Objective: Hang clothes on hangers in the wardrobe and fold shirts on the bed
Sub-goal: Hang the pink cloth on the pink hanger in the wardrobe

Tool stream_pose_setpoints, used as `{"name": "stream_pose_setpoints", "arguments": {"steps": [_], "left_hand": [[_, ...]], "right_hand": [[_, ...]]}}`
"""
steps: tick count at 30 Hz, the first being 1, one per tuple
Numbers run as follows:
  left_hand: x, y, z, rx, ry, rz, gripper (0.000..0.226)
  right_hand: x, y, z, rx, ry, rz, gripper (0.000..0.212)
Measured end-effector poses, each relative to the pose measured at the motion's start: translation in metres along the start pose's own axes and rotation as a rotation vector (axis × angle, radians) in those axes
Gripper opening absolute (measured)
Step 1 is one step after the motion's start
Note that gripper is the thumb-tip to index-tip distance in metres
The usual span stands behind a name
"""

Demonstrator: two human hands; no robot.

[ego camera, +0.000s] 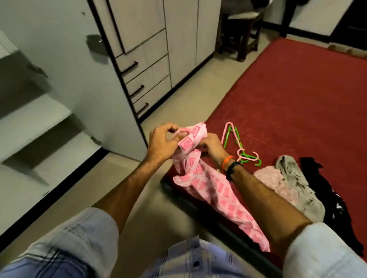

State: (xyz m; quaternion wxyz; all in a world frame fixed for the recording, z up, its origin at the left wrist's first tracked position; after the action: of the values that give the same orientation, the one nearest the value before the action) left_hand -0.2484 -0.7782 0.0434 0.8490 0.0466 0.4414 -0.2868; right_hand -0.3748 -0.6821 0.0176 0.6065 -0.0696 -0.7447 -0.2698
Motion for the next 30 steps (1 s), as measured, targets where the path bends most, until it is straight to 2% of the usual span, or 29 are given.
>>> {"name": "stream_pose_setpoints", "arguments": {"steps": [1,4,8,10,13,15,19,23,26,29,30], "left_hand": [[0.007,0.0,0.016,-0.037,0.004,0.023,0.007],[0.03,0.003,0.06,-0.148,0.019,0.06,0.007],[0.065,0.007,0.109,-0.235,-0.045,0.122,0.008],[0.076,0.011,0.126,-0.249,-0.088,0.143,0.006],[0.083,0.015,0.146,-0.313,-0.134,0.184,0.006],[0.086,0.017,0.158,-0.357,-0.152,0.231,0.007],[0.101,0.022,0.183,-0.45,-0.122,0.309,0.007],[0.113,0.038,0.199,-0.513,-0.052,0.375,0.012],[0.129,0.052,0.208,-0.472,-0.036,0.409,0.018],[0.133,0.06,0.216,-0.477,-0.039,0.455,0.009],[0.133,0.061,0.218,-0.504,-0.045,0.478,0.014]], "right_hand": [[0.002,-0.002,-0.018,0.034,0.021,0.018,0.014],[0.005,-0.012,-0.069,0.144,0.109,0.086,0.017],[0.011,-0.028,-0.125,0.242,0.105,0.137,0.051],[0.015,-0.035,-0.152,0.327,0.145,0.182,0.053],[0.017,-0.047,-0.188,0.462,0.348,0.262,0.036],[0.018,-0.057,-0.203,0.49,0.469,0.353,0.02],[0.025,-0.071,-0.228,0.543,0.463,0.403,0.008],[0.032,-0.078,-0.254,0.647,0.488,0.422,0.008],[0.033,-0.083,-0.27,0.697,0.484,0.407,0.007],[0.033,-0.08,-0.282,0.76,0.455,0.368,0.005],[0.031,-0.08,-0.285,0.782,0.443,0.355,0.008]]}}
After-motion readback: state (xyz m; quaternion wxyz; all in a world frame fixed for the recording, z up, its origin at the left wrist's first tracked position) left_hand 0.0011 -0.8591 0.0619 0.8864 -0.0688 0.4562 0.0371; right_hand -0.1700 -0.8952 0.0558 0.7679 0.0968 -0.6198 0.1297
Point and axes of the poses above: each hand's wrist, its own y-axis away from the middle knuckle, its own z-axis out of the back of the hand, x = y × z, the point moved 5 cm from there along -y, towards the middle knuckle, and after that the axes turned 7 degrees about -y, right-handed, at the moved point
